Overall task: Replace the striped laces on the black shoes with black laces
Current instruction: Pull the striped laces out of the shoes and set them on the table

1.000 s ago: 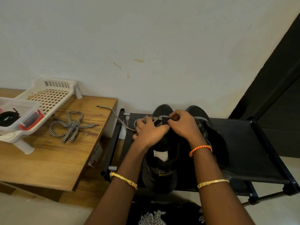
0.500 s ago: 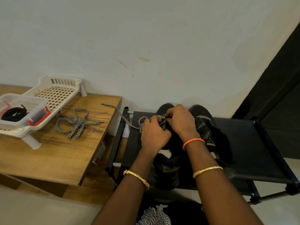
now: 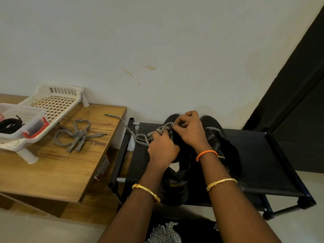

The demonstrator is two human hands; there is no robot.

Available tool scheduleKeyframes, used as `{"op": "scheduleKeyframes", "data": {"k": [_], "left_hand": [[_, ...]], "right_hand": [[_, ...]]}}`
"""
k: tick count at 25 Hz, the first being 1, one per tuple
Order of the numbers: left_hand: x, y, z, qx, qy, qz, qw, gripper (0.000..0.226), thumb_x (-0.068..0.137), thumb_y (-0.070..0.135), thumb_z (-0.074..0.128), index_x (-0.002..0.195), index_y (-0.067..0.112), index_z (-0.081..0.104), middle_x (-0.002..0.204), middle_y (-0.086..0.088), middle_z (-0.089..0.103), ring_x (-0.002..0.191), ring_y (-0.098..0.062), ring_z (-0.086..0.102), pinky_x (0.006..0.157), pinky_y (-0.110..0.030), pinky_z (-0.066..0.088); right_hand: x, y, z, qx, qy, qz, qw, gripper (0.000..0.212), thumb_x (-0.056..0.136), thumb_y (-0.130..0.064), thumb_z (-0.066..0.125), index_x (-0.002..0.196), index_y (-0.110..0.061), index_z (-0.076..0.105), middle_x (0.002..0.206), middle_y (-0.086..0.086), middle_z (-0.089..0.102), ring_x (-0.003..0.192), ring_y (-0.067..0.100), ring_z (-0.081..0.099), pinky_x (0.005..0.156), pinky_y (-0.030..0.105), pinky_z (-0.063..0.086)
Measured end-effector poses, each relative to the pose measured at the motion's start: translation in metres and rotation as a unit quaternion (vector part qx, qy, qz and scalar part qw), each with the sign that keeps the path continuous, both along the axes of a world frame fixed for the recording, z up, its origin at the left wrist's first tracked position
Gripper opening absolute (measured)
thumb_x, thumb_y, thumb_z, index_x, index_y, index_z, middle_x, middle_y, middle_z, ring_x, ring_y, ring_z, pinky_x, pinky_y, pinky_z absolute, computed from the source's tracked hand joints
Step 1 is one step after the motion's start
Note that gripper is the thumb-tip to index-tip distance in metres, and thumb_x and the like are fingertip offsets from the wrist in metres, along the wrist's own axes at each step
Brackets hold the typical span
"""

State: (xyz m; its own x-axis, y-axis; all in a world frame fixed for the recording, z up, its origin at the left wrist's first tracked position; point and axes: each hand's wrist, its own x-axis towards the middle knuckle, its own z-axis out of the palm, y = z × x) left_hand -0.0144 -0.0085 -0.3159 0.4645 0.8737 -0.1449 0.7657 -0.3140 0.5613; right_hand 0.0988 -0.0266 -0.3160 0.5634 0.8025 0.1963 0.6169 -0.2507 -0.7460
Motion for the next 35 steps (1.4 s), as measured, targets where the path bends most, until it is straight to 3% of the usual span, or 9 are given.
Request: {"op": "scheduleKeyframes", "data": {"k": [4, 8, 12, 16, 18, 20, 27, 29, 35], "left_hand": [[0.001, 0.000, 0.000, -0.005, 0.012, -0.001, 1.000, 0.058, 0.086, 0.022, 0.054, 0.139, 0.017, 0.033, 0.137, -0.017, 0.030, 0.111, -0.041, 0.051, 0.088, -0.042, 0.043], [0.000, 0.001, 0.000, -0.014, 0.014, 0.000, 1.000, 0.063, 0.087, 0.024, 0.053, 0.145, 0.021, 0.027, 0.139, -0.017, 0.028, 0.112, -0.040, 0.050, 0.089, -0.040, 0.043], [0.000, 0.000, 0.000, -0.018, 0.002, 0.007, 1.000, 0.059, 0.087, 0.023, 0.053, 0.142, 0.021, 0.032, 0.140, -0.017, 0.029, 0.112, -0.039, 0.050, 0.090, -0.040, 0.042], [-0.002, 0.001, -0.001, -0.025, -0.029, 0.016, 0.999, 0.054, 0.085, 0.021, 0.051, 0.138, 0.020, 0.038, 0.135, -0.016, 0.034, 0.112, -0.040, 0.050, 0.081, -0.037, 0.038], [-0.004, 0.001, -0.001, -0.025, -0.039, 0.018, 0.999, 0.057, 0.085, 0.020, 0.049, 0.140, 0.021, 0.036, 0.133, -0.015, 0.036, 0.111, -0.041, 0.050, 0.085, -0.038, 0.039], [-0.004, 0.001, -0.001, -0.025, -0.042, 0.017, 0.999, 0.058, 0.086, 0.021, 0.049, 0.142, 0.021, 0.035, 0.132, -0.014, 0.036, 0.110, -0.040, 0.051, 0.086, -0.038, 0.039], [-0.003, 0.000, -0.003, -0.014, -0.053, 0.019, 0.998, 0.057, 0.088, 0.020, 0.046, 0.143, 0.024, 0.034, 0.131, -0.014, 0.037, 0.109, -0.038, 0.051, 0.077, -0.034, 0.033], [-0.003, -0.001, -0.003, -0.013, -0.052, 0.021, 0.998, 0.054, 0.088, 0.020, 0.045, 0.141, 0.025, 0.037, 0.130, -0.014, 0.037, 0.107, -0.038, 0.051, 0.077, -0.034, 0.033], [-0.001, -0.002, -0.001, -0.003, -0.027, 0.019, 0.999, 0.051, 0.087, 0.018, 0.046, 0.138, 0.023, 0.040, 0.130, -0.015, 0.035, 0.103, -0.039, 0.053, 0.077, -0.037, 0.037]], "right_hand": [[-0.002, -0.003, 0.010, 0.096, 0.123, -0.023, 0.987, 0.018, 0.080, -0.015, 0.068, 0.067, -0.025, 0.059, 0.083, -0.003, 0.061, 0.071, 0.009, 0.058, 0.065, 0.025, 0.046], [-0.002, -0.008, 0.036, 0.206, 0.199, -0.034, 0.957, 0.017, 0.083, -0.009, 0.065, 0.072, -0.021, 0.060, 0.074, -0.004, 0.063, 0.071, 0.009, 0.057, 0.069, 0.032, 0.051], [-0.001, -0.010, 0.057, 0.331, 0.283, -0.042, 0.899, 0.015, 0.090, -0.010, 0.057, 0.081, -0.022, 0.055, 0.059, -0.007, 0.064, 0.057, 0.009, 0.059, 0.052, 0.023, 0.050], [-0.011, -0.004, 0.039, 0.179, 0.171, -0.038, 0.968, 0.015, 0.090, -0.009, 0.051, 0.086, -0.022, 0.046, 0.071, 0.001, 0.072, 0.056, 0.013, 0.061, 0.049, 0.025, 0.047], [-0.010, -0.001, 0.023, 0.034, 0.052, 0.001, 0.998, 0.016, 0.085, -0.006, 0.056, 0.088, -0.020, 0.050, 0.082, 0.007, 0.071, 0.067, 0.021, 0.060, 0.062, 0.031, 0.051], [-0.008, 0.002, 0.013, -0.073, -0.026, 0.026, 0.997, 0.021, 0.079, 0.002, 0.055, 0.092, -0.015, 0.055, 0.091, 0.013, 0.066, 0.083, 0.030, 0.059, 0.076, 0.040, 0.051], [-0.015, 0.009, 0.006, -0.099, -0.127, -0.023, 0.987, 0.020, 0.082, 0.003, 0.050, 0.088, -0.015, 0.055, 0.090, 0.011, 0.061, 0.085, 0.030, 0.054, 0.066, 0.034, 0.042], [-0.014, 0.009, 0.004, -0.087, -0.106, -0.019, 0.990, 0.019, 0.081, 0.004, 0.051, 0.088, -0.012, 0.056, 0.090, 0.013, 0.062, 0.084, 0.031, 0.056, 0.067, 0.034, 0.044], [-0.006, 0.001, 0.019, 0.026, 0.182, -0.011, 0.983, 0.014, 0.083, 0.007, 0.061, 0.089, -0.006, 0.059, 0.079, 0.007, 0.056, 0.072, 0.014, 0.053, 0.067, 0.014, 0.043]]}}
